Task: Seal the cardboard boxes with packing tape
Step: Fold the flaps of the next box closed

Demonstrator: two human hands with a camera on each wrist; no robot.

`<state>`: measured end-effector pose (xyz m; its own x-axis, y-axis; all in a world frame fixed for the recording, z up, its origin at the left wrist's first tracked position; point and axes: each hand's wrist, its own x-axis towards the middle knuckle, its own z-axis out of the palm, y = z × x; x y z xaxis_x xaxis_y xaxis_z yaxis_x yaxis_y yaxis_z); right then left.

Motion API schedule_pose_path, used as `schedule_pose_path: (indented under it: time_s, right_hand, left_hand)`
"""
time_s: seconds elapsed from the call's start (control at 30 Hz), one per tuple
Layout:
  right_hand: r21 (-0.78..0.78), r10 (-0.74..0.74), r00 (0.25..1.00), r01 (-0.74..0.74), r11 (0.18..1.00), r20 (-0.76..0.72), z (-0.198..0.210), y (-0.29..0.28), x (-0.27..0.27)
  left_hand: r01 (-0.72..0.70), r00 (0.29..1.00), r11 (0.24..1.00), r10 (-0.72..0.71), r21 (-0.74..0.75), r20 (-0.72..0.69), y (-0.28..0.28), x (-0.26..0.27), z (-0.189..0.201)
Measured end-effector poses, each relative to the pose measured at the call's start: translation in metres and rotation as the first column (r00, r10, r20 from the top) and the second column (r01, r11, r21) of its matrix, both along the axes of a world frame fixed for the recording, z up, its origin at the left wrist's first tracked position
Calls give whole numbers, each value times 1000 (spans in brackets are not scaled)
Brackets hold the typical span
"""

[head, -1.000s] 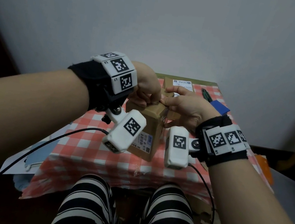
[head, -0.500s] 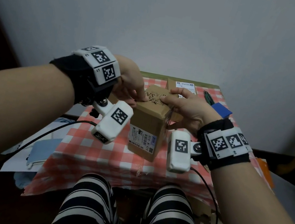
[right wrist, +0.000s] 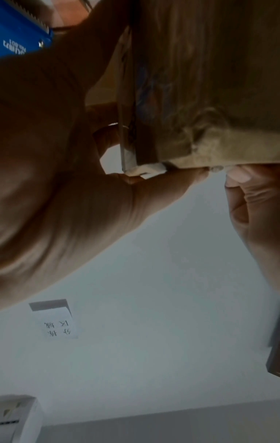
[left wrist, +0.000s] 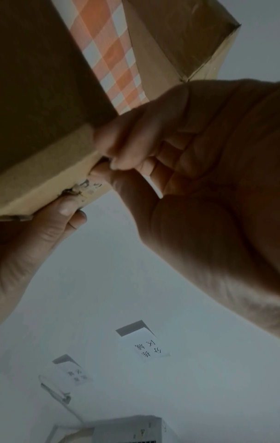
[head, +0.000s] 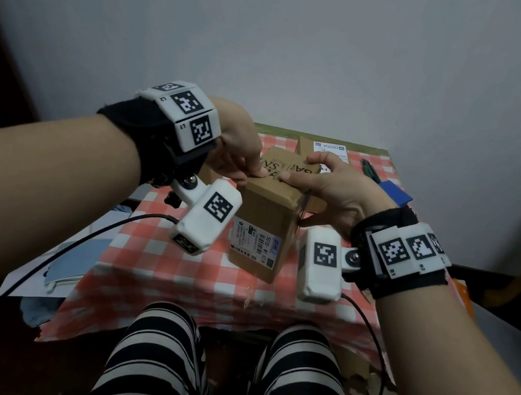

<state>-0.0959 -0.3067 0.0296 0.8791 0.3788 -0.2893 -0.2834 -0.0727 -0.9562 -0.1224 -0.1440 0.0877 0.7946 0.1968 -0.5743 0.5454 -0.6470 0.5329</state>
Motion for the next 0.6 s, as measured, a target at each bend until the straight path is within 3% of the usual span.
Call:
schedule_pose_path:
  time_s: [0.2,0.37,0.5,0.6]
  right_hand:
    - [-66,-19,999,20,998,28,4,7,0]
    - [-21,19,1000,-19,1000,-7,2,1,0]
    - [-69,-14,999,18,997,49,2,3,-4]
    - [9,27,1000,-27,1000,8,2,-2,-3]
  left_hand:
    - [4,1000,1000,-4,-9,24,1,-1,0]
    - [-3,1000,999,3,-52,-1,-1,-4,4]
    - [44,999,998,-45,50,15,-3,-2,3]
    - [65,998,995,-66,71,12,-7,-1,5]
